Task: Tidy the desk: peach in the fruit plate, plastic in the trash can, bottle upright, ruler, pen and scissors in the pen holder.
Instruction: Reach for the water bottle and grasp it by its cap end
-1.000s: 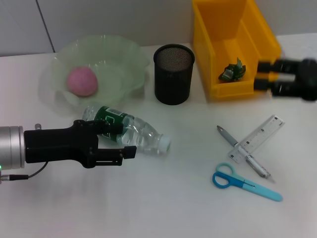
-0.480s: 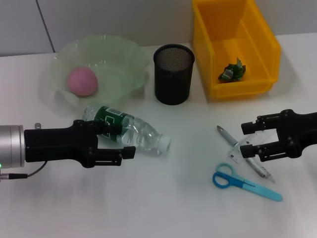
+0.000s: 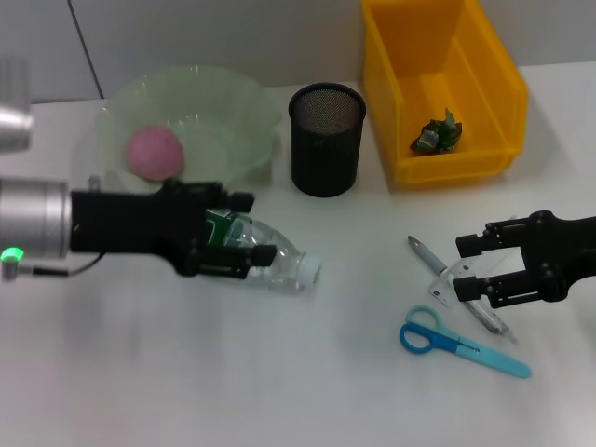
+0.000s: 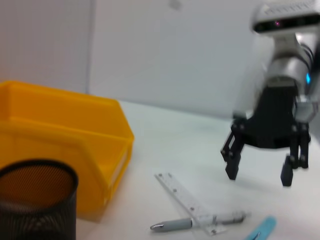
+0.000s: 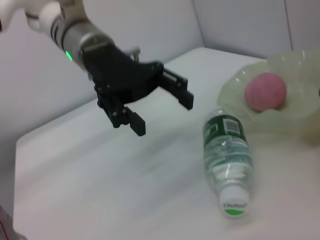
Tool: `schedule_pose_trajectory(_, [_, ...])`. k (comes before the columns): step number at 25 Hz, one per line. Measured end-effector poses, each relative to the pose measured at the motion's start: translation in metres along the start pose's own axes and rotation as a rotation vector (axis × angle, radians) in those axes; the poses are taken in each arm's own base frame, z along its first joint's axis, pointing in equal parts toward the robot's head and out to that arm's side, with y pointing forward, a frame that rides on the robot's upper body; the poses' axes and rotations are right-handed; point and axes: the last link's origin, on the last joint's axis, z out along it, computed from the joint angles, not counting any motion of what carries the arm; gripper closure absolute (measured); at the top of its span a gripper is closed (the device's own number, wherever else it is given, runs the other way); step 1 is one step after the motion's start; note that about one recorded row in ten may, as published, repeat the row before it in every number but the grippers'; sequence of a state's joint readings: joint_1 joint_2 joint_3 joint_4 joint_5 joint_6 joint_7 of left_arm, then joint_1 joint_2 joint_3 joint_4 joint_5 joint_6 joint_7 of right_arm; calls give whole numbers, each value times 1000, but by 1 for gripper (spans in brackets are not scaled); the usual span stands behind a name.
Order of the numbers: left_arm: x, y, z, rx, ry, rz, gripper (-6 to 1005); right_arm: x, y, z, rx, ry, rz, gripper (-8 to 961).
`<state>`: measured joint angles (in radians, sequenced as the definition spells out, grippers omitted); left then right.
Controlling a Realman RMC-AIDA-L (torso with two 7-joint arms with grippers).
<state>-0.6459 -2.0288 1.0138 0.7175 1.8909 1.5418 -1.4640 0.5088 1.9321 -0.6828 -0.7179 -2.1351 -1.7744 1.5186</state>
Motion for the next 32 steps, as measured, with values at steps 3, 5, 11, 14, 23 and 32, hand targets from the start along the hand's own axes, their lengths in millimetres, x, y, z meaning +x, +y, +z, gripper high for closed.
schedule_pose_trajectory(3, [18, -5, 8, -15, -67, 95, 190, 2, -1, 1, 10, 9, 32, 229])
schedule_pose_trajectory(5, [36, -8, 18, -29, -148, 204, 191, 3, -2, 1, 15, 11, 49, 229])
schedule_pose_trajectory(11, [72, -4, 55, -93, -407, 540, 191, 0, -6, 3, 38, 4, 99, 228])
schedule_pose_trajectory(14, [75, -1, 67, -106, -488, 636, 191, -1, -8, 6, 45, 1, 116, 228])
schedule_pose_trajectory(23, [64, 4, 101, -118, -692, 854, 191, -1, -7, 14, 45, -6, 175, 229])
schedule_pose_trajectory(32, [54, 7, 107, -125, -727, 865, 192, 3, -8, 17, 49, -14, 217, 229])
